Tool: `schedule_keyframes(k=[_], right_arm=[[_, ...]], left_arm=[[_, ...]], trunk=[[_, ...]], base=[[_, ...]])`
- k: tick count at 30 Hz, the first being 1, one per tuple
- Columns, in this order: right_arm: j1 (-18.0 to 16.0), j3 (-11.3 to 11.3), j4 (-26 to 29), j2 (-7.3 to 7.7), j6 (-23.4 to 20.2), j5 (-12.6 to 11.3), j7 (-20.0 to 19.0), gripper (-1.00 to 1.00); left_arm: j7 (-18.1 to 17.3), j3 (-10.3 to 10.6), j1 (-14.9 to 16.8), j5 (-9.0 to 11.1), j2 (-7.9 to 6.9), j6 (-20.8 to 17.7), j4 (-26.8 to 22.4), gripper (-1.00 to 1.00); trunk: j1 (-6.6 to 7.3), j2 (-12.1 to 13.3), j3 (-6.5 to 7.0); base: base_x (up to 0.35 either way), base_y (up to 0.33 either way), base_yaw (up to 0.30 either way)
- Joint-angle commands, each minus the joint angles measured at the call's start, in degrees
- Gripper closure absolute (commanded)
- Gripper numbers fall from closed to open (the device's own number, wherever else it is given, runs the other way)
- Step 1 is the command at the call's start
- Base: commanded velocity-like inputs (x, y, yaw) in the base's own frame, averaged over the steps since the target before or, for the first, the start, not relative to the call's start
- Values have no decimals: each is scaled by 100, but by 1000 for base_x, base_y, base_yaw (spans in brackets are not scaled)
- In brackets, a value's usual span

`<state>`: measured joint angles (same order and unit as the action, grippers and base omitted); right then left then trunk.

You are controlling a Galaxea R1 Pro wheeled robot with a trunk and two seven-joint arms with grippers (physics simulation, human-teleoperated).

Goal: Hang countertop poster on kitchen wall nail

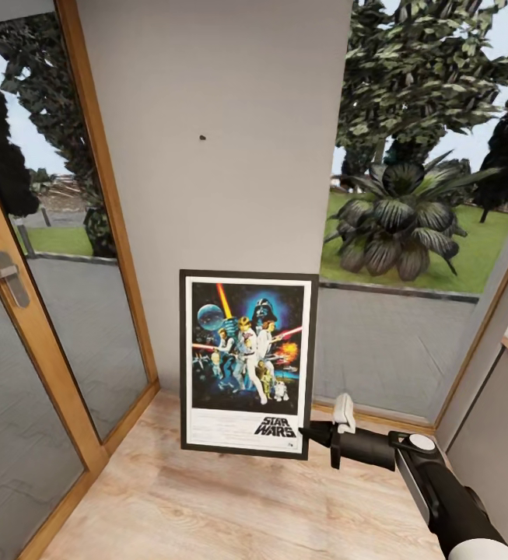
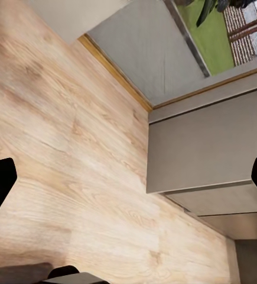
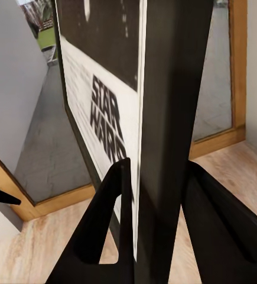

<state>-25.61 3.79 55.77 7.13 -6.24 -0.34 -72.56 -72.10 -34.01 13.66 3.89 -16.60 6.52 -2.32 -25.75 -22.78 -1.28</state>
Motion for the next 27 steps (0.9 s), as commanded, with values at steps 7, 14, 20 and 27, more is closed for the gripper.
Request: schedule_keyframes(k=[7,14,20,27], right_arm=[[-5,22,4,-2,-80,-10,-83,100],[-5,31,4,-2,-79,-10,-83,100],[-5,33,4,-2,-81,-10,-83,100],[-5,34,4,-2,-80,-10,-80,100]], left_arm=[[-2,43,5,41,-1,60,3,-100],[0,41,5,41,-1,60,3,-100],[3,43,5,41,-3,58,3,-100],[1,42,5,41,-2,57,3,-100]], trunk=[[-4,-13,-13],[-4,-13,-13],[-4,-13,-13],[-4,-13,-13]], base=[[0,0,0],[0,0,0],[0,0,0],[0,0,0]])
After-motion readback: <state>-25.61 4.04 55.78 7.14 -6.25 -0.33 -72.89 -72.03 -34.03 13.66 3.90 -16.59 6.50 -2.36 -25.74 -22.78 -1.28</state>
